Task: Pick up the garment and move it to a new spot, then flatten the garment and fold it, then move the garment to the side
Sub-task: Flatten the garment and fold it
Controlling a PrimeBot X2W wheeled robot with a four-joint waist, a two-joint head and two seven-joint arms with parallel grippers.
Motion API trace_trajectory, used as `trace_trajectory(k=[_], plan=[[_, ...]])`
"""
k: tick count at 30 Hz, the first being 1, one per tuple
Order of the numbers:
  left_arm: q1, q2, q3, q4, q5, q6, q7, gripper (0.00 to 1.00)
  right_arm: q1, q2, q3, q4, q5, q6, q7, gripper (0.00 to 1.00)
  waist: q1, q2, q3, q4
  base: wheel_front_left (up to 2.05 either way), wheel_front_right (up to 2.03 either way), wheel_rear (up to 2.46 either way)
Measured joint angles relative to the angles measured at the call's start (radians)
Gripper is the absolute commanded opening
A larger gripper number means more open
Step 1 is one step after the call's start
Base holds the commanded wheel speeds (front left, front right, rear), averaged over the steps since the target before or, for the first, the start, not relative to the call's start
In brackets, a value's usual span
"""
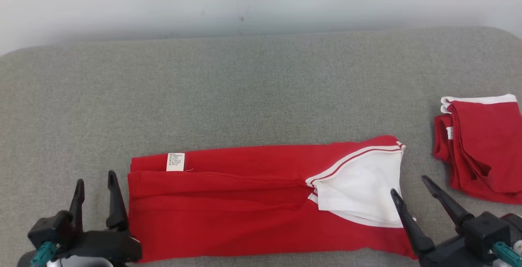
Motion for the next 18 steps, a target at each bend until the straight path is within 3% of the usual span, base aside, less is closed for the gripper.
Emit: trace_trajectory(k=[6,18], plan=[[0.043,-0.001,-0.053,-0.086,0.057,-0.004,0.0,1.0,-0.045,0.087,-0.029,0.036,0.006,0.0,-0.041,1.0,0.0,0.0,-0.041,0.003,0.0,0.0,0.0],[0.084,0.012,-0.161,-0.162,0.11,-0.101,-0.004,1.0,-0.049,0.239,-0.154,0.165,0.024,-0.001,-0.075,1.0,-0.0001,0.0,-0.123,0.014,0.0,0.0,0.0]])
